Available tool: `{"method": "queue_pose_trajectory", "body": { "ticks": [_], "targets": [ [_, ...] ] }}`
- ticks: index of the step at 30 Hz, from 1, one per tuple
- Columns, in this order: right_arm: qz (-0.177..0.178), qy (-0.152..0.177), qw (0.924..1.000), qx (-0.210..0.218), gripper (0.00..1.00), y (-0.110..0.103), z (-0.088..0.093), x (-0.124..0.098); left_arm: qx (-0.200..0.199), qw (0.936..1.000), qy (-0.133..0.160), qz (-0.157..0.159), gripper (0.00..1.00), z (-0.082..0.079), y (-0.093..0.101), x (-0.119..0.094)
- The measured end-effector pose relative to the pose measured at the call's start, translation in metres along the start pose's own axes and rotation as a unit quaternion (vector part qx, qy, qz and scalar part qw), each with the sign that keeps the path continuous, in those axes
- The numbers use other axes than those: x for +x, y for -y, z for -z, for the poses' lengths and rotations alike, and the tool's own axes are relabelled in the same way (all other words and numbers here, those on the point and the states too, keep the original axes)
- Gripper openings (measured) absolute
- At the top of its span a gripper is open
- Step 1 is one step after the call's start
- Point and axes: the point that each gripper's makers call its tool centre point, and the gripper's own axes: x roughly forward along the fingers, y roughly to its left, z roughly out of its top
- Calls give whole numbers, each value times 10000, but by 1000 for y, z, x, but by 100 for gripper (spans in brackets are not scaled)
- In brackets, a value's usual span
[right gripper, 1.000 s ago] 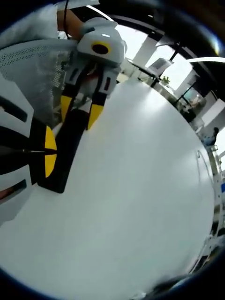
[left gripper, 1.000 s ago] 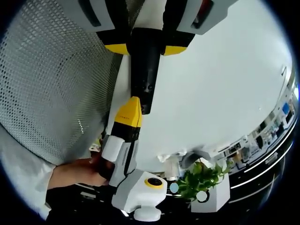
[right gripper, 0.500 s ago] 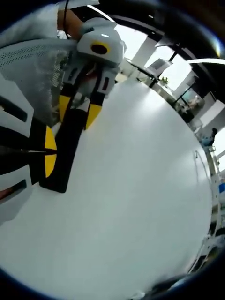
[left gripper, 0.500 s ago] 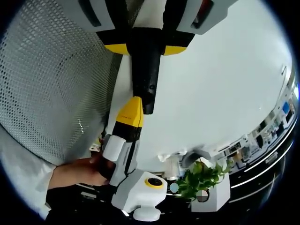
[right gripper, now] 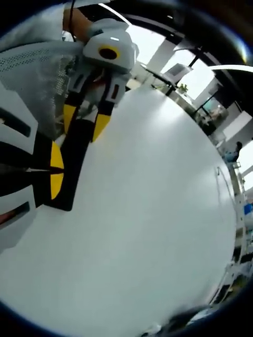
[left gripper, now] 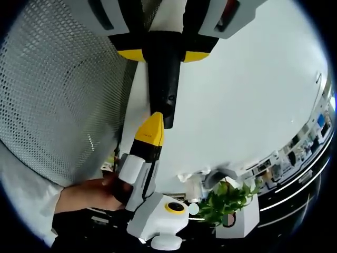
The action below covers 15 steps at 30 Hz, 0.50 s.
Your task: Press the specified remote control buttons in sequence, fully releasing each button before pressing the next.
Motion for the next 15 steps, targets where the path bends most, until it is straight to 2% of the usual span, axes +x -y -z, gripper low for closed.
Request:
{"method": "queue_pose_trajectory", "body": {
  "ticks": [5, 9, 15],
  "targets": [
    [100, 140, 9998, -71, 0, 3, -4, 0, 5, 10000, 1, 4, 25, 0, 0, 0],
    [269, 204, 9987, -380, 0, 3, -6, 0, 6, 10000, -3, 4, 25, 0, 0, 0],
    [118, 205, 9988, -433, 0, -3, -7, 1, -23, 10000, 2, -2, 25, 0, 1, 0]
  ]
}}
